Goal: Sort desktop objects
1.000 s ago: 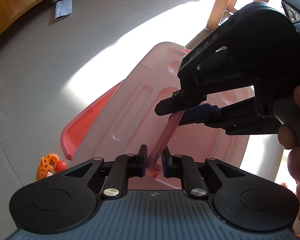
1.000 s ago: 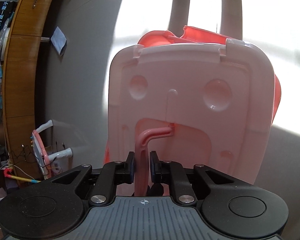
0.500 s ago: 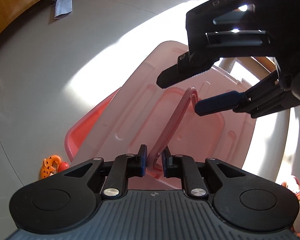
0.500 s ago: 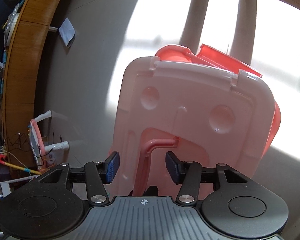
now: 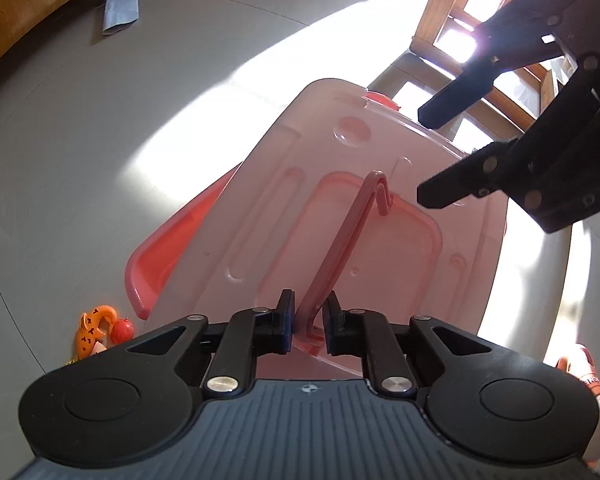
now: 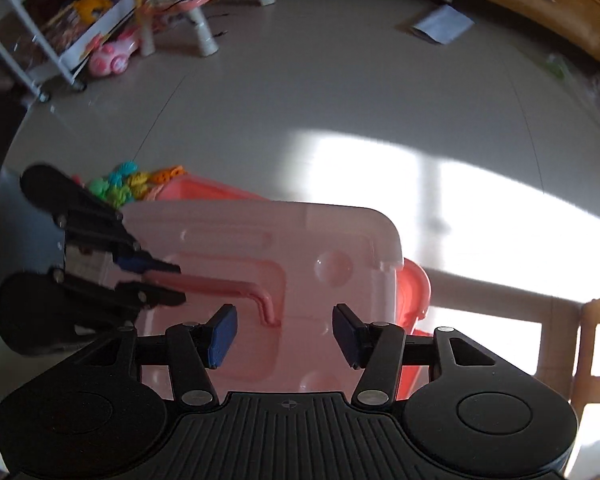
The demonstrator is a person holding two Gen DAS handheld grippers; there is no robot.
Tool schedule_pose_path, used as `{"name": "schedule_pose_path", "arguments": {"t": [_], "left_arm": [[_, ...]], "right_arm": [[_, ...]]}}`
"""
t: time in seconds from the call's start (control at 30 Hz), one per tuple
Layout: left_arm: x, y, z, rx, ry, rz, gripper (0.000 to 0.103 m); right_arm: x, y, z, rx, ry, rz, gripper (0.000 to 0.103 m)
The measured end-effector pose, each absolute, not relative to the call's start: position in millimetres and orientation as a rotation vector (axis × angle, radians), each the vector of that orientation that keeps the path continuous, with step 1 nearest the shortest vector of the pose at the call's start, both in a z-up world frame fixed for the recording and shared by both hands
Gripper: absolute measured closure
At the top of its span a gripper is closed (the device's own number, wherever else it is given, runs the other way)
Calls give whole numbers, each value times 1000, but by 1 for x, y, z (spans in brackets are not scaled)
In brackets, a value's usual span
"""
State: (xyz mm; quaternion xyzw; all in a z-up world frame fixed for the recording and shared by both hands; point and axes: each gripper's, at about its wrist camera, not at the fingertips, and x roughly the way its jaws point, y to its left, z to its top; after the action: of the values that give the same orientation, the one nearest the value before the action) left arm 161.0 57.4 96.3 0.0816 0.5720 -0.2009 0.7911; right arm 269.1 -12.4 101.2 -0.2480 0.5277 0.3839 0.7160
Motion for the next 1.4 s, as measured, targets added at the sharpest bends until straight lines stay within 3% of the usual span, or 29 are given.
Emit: {"name": "schedule_pose_path", "arguments": {"t": [0.07,0.33,0.43,0.47,0.87,1.4], "left_arm": [[161,53,97,190,1229,-446,88],[167,53,92,212,1230,-451,88],[168,53,91,208,1235,-449,88],[169,53,90,208,1236,-448,88],[182,65,104,131,1190,-404,87],[189,66,104,124,1180,-318,84]], "right_arm": [[261,-6,98,-667,1136,942,64],[249,20,88,-932,1012,1126,66],[253,23,81,-950,1003,1144,80],[256,24,80,-942,1008,1137,86],[298,-7,107,-570,1141,1020,94],[307,-57,103,-287,1281,825,95]]}}
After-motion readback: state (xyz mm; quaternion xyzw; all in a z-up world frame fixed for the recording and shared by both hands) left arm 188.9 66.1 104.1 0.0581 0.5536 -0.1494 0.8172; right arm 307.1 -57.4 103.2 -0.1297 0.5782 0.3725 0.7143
